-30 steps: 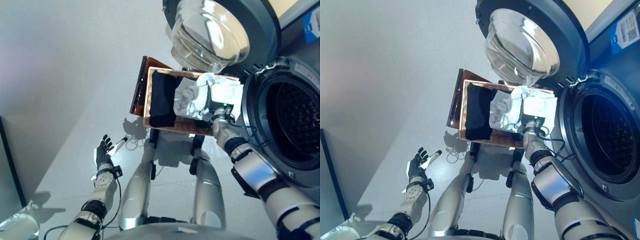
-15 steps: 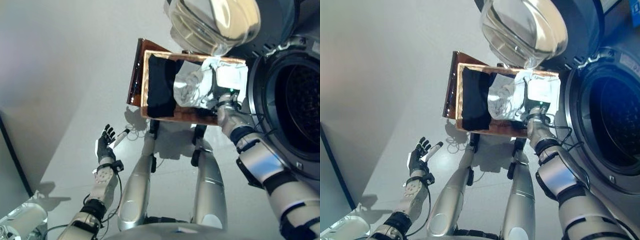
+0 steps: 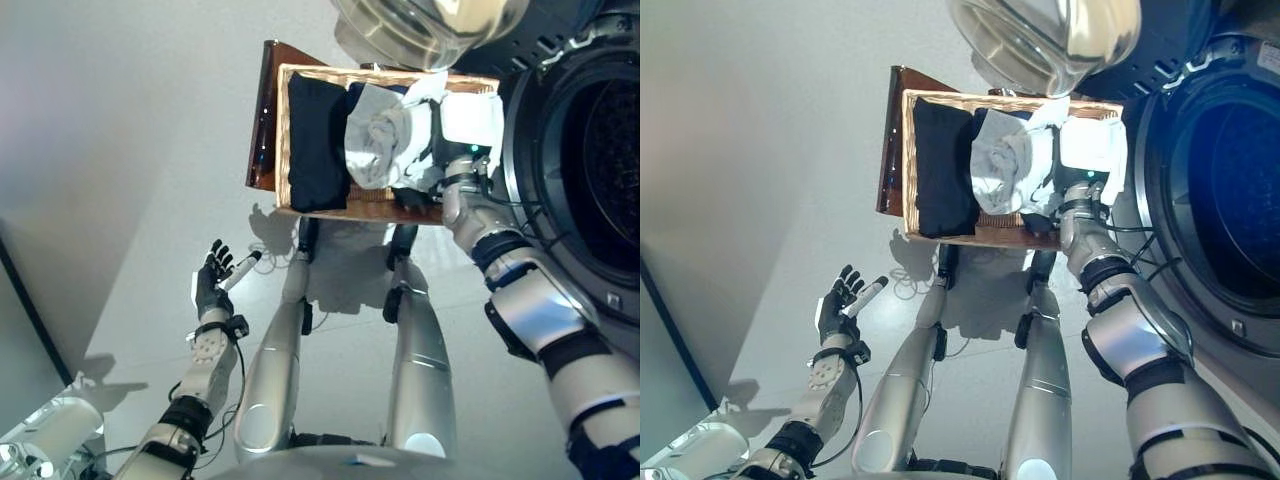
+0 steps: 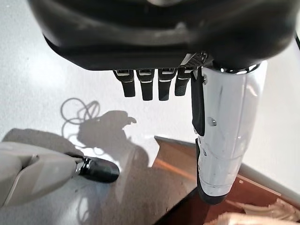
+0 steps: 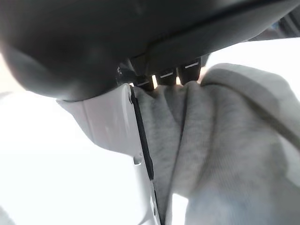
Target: Pick up the clothes and place them into the washing machine
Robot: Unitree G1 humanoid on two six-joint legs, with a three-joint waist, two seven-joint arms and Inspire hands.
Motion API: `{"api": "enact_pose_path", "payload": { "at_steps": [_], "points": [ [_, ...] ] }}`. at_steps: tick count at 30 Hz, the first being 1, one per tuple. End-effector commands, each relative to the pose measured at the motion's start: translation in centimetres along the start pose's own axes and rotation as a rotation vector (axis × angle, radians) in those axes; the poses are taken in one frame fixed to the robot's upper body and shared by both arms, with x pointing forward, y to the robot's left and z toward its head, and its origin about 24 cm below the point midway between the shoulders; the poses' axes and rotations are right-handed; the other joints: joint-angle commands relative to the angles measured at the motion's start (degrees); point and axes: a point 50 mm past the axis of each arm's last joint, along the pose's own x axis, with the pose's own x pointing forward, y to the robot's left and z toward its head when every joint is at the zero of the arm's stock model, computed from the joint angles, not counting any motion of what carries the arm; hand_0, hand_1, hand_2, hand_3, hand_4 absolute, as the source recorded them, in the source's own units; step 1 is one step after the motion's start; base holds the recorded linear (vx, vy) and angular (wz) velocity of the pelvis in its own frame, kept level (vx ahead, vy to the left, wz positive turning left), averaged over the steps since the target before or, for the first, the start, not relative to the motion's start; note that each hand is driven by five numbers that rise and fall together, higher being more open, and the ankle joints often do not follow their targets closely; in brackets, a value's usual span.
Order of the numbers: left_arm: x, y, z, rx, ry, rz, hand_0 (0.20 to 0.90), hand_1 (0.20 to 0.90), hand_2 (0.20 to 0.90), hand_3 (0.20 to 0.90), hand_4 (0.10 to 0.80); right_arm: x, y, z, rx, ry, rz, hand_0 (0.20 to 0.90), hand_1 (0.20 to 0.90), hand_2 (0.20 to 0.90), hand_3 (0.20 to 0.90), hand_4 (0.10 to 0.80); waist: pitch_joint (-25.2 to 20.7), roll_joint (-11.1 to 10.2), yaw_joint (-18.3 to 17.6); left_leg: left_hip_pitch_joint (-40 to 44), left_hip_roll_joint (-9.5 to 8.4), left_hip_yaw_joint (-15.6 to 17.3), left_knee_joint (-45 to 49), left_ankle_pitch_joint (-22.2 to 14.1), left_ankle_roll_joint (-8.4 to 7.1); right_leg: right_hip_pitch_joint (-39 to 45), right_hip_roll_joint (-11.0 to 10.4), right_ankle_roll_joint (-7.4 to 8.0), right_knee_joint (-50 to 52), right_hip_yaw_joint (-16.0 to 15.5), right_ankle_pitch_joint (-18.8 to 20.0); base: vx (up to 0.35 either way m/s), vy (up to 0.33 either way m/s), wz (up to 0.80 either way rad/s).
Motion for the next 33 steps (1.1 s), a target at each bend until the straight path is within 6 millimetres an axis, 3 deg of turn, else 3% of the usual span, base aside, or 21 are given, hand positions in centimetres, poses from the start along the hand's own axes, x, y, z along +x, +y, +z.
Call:
{"api": "enact_pose_path", "payload": {
  "at_steps": [1,14,21,29,33],
  "points": [
    [0.2,1.9,2.3,0.029,-0.131,0.029,0.900,0.900,0.900,0.900,0.800,0.6,-3.2,-6.9,-0.212,0.249,-0.072,0.200,0.200,0.200,0.200,0.300,1.9,1.7,0.4,1.3,-1.74,1.1,-0.7,2.7,1.84,5.6,-4.0,2.90,-7.3,2.3,6.5,-0.020,-0.002,-0.08],
    [0.2,2.0,2.1,0.034,-0.122,0.043,0.900,0.900,0.900,0.900,0.800,0.9,-3.9,-6.8,-0.188,0.267,-0.132,0.200,0.200,0.200,0.200,0.300,1.9,1.8,0.5,2.6,-1.57,1.2,-0.7,2.7,1.90,6.4,-3.4,2.55,-6.8,2.7,5.7,-0.013,-0.002,0.04],
    [0.3,2.0,2.0,0.042,-0.119,0.048,0.900,0.900,0.900,0.900,0.800,1.1,-3.9,-5.9,-0.085,0.259,-0.182,0.200,0.200,0.200,0.200,0.300,1.9,1.1,-0.3,4.9,-1.03,1.9,-0.7,2.5,1.58,9.1,-3.3,2.72,-7.4,2.2,5.8,0.003,-0.008,-0.04],
    [0.3,3.3,1.0,0.042,-0.070,0.126,0.900,0.900,0.900,0.900,0.800,0.4,-2.8,-2.5,0.299,0.221,-0.231,0.200,0.200,0.200,0.200,0.300,1.9,-0.4,-2.1,10.7,-0.22,3.1,-0.7,1.2,1.39,14.9,-2.8,2.75,-8.4,2.6,5.3,0.018,-0.012,-0.10],
    [-0.1,4.0,0.2,0.046,-0.042,0.149,0.900,0.900,0.900,0.900,0.800,-1.2,-2.3,-0.6,0.517,0.167,-0.258,0.200,0.200,0.200,0.200,0.300,0.9,-0.8,-3.3,13.3,0.17,3.9,-0.7,0.5,1.54,17.0,-2.7,2.80,-8.1,2.7,4.6,0.046,-0.004,-0.07]
  ]
}}
